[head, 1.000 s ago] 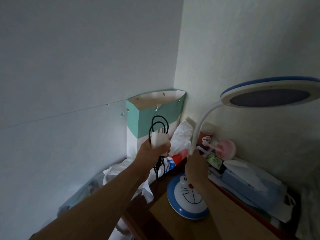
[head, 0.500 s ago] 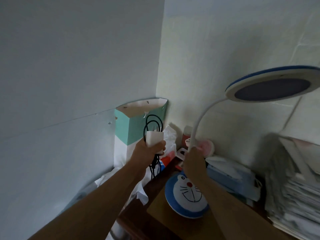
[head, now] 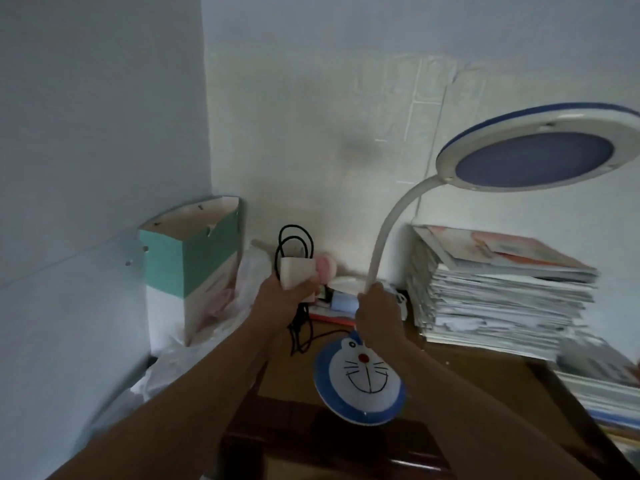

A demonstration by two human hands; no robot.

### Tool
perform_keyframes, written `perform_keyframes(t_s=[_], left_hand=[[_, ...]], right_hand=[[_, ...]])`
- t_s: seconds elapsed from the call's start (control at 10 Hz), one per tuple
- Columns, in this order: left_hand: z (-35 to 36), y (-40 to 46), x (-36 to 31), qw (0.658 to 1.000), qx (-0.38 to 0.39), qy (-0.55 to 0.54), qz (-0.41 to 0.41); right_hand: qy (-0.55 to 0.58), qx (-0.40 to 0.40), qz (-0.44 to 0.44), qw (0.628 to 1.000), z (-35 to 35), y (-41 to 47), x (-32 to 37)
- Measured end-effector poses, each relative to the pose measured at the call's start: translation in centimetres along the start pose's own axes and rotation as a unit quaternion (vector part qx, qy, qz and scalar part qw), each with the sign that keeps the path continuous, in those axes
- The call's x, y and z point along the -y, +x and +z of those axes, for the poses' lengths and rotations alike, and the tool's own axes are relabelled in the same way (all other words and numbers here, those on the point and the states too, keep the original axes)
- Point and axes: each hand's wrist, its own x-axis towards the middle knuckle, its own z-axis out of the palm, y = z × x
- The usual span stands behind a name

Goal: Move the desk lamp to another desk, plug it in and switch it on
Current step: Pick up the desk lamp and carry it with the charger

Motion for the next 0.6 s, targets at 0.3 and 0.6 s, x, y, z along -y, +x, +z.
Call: perform_keyframes(t_s=[0.3,0.6], left_hand=[[8.7,-3.6,-0.4,0.991,0.135,-0.004,-0.013],[20.2,-9.8,-0.5,0.965,0.264,-0.008,0.002]], right_hand=[[-0.026,-0.102,0.090,0.990,-7.8,-5.0,-6.3],[-0.141,-0.147,0.173,0.963,-17.6,-11.6,-14.8]])
